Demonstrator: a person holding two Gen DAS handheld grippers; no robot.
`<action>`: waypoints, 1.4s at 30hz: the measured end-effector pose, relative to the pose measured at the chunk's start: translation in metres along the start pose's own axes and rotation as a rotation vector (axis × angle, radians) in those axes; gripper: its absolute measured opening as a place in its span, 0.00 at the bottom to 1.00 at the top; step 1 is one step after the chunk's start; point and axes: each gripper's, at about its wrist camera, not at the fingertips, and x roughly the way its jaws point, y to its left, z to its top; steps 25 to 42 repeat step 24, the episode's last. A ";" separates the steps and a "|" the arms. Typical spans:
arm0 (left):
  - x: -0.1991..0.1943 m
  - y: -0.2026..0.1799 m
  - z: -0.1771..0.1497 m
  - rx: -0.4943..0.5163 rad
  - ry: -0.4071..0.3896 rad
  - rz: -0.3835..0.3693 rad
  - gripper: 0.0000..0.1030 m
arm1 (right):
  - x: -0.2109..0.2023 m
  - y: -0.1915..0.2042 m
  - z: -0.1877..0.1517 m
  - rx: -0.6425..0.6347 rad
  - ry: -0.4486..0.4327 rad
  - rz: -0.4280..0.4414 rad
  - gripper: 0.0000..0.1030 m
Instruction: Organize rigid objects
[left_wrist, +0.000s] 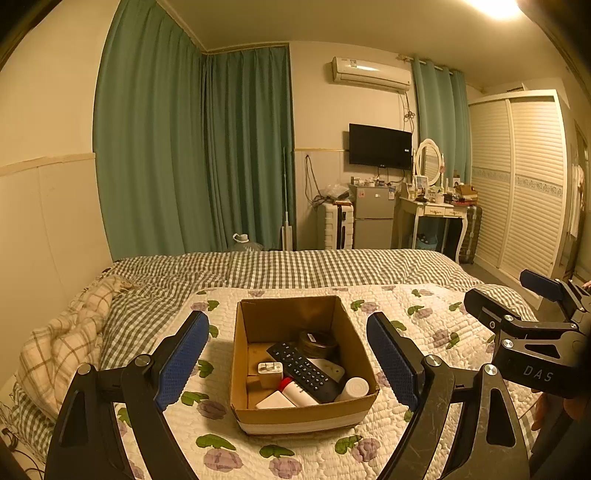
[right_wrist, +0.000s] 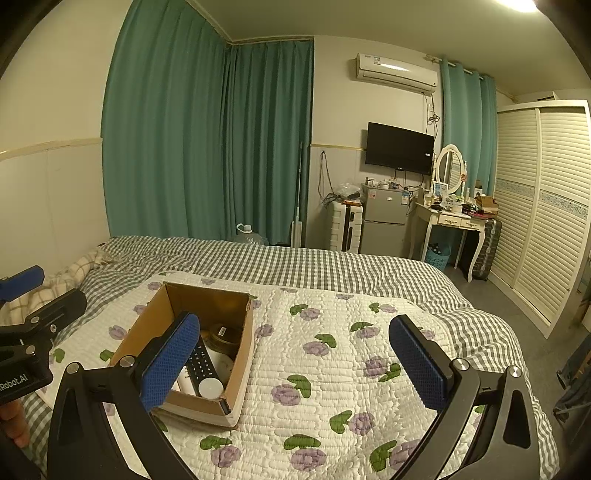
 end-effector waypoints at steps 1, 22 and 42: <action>0.000 0.000 0.000 -0.001 0.000 0.000 0.88 | 0.000 0.000 0.000 0.000 0.000 0.001 1.00; 0.002 -0.002 -0.004 0.001 0.013 -0.002 0.88 | 0.002 -0.001 -0.006 0.003 0.018 0.018 1.00; 0.003 -0.002 -0.006 -0.002 0.015 -0.004 0.88 | 0.003 -0.001 -0.007 0.003 0.020 0.018 1.00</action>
